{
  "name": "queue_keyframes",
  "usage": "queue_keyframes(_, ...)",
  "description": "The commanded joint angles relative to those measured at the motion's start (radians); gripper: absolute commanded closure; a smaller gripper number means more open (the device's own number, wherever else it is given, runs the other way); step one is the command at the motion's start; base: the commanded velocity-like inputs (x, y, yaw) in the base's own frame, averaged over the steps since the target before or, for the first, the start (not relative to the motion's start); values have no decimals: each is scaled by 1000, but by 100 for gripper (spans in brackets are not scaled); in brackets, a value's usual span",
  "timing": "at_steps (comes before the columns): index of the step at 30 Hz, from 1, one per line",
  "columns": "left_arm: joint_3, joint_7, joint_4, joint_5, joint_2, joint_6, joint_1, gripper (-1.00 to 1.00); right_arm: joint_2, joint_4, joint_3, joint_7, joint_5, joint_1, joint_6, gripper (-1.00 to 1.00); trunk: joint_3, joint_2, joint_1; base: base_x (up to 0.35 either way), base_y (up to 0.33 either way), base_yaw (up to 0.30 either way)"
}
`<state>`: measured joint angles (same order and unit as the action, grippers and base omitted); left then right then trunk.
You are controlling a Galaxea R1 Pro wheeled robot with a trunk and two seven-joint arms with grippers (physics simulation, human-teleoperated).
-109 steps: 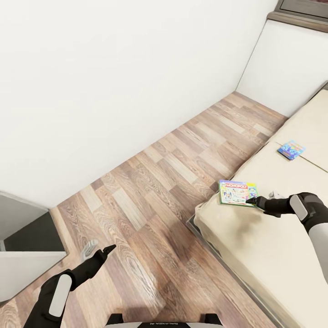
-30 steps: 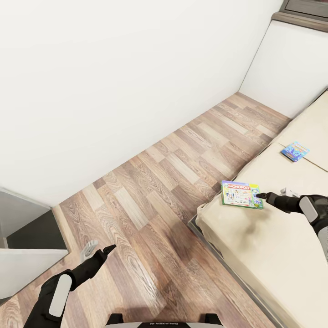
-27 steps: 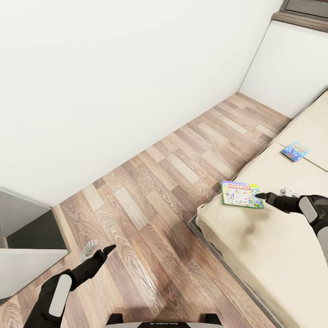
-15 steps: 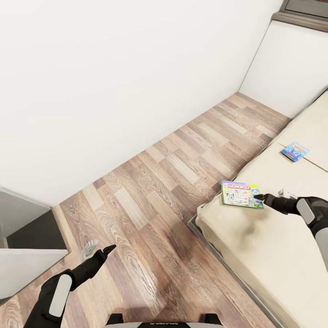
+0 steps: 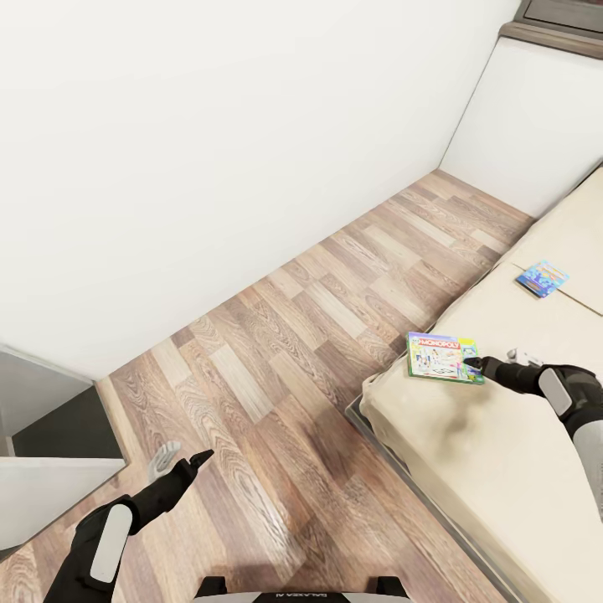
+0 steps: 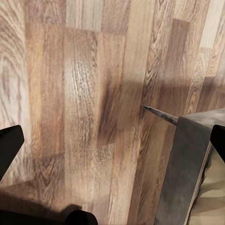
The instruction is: Put all the toys in the child's room - the three board games (two on the bed and one on the table), the two jigsaw puzzles on the table, and the tennis ball on the table - inside the toy box on the table in the child's room.
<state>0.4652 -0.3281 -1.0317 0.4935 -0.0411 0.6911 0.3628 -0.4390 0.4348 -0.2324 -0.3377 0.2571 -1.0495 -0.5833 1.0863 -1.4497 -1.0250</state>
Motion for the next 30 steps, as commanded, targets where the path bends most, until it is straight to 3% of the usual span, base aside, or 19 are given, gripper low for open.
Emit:
queue_keyframes(1, 4, -3, -1, 2, -1, 8, 1, -100, 2, 0, -5, -3, 1, 0, -3, -100, 1, 0, 0, 0, 0, 0)
queue_keyframes(17, 4, -3, -1, 2, -2, 8, 1, -100, 8, 0, -7, -4, 1, 3, 8, -100, 1, 0, 0, 0, 0, 6)
queue_keyframes(30, 4, -3, -1, 2, -2, 8, 1, -100, 8, 1, -7, -4, 1, 3, 9, -100, 1, 0, 0, 0, 0, 156)
